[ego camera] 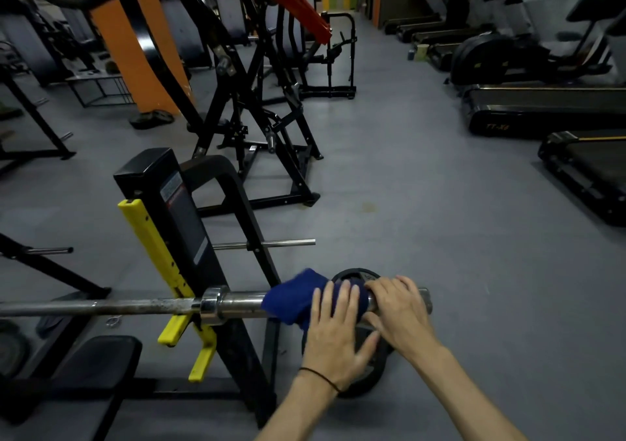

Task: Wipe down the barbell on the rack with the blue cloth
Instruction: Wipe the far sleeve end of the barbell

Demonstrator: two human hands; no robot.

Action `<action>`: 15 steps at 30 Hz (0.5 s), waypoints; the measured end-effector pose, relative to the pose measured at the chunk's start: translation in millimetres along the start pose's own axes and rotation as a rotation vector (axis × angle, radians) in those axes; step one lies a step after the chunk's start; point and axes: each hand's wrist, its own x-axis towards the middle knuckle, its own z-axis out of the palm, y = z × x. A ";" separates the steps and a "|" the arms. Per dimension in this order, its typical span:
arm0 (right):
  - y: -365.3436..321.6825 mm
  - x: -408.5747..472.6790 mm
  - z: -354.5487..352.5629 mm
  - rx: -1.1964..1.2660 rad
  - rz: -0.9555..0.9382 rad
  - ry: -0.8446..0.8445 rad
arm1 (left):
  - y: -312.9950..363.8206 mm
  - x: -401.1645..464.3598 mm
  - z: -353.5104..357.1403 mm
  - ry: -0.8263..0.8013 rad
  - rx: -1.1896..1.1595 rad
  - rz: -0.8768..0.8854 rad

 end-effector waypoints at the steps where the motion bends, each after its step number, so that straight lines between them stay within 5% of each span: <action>1: 1.5 0.2 -0.2 -0.008 -0.012 -0.001 | -4.6 0.5 -2.6 -0.014 0.013 0.055; 4: 3.2 -1.0 -2.9 0.007 -0.004 -0.007 | -63.4 -16.5 -14.1 -0.001 0.080 0.013; 9: -1.9 -1.6 -1.2 0.005 -0.022 0.018 | -100.4 -20.3 -28.8 0.065 0.059 -0.368; 13: -0.4 1.0 -3.6 -0.021 -0.039 -0.008 | -14.9 -1.3 -5.3 0.010 0.028 -0.055; 15: 4.0 3.5 -6.5 -0.011 -0.068 -0.007 | -29.4 -3.3 -12.5 -0.008 0.071 0.051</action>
